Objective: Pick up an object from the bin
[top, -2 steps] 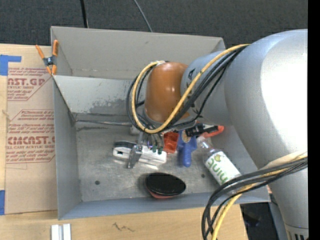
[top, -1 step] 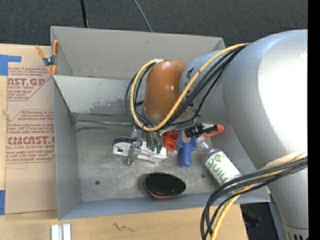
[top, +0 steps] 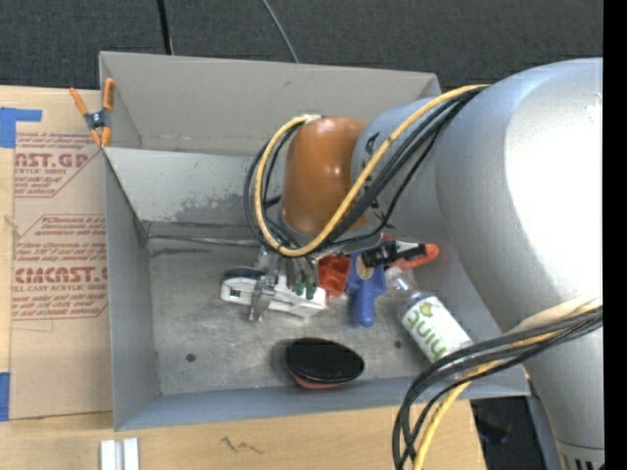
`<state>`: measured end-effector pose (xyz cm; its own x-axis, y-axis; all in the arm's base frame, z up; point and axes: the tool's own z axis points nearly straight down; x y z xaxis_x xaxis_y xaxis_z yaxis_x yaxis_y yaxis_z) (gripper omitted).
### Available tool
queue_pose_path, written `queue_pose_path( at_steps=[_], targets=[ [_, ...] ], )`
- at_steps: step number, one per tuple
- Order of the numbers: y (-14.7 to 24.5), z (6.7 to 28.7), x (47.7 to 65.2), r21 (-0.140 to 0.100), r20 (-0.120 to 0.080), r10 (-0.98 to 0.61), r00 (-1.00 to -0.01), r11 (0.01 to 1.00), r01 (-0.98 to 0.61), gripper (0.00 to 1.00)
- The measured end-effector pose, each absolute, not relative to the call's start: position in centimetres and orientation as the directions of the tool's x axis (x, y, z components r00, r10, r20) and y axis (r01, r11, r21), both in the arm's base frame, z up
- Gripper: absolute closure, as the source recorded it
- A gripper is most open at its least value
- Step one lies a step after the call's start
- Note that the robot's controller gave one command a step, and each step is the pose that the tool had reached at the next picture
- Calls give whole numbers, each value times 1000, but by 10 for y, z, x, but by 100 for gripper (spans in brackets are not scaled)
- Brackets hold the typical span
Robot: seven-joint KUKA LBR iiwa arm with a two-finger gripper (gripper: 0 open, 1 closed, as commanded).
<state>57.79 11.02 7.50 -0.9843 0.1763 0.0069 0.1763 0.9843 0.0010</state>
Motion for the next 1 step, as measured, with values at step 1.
queue_pose_path(
  at_steps=[1],
  targets=[
    [110,78,577,1,7,177,-984,984,177,100]
  ],
)
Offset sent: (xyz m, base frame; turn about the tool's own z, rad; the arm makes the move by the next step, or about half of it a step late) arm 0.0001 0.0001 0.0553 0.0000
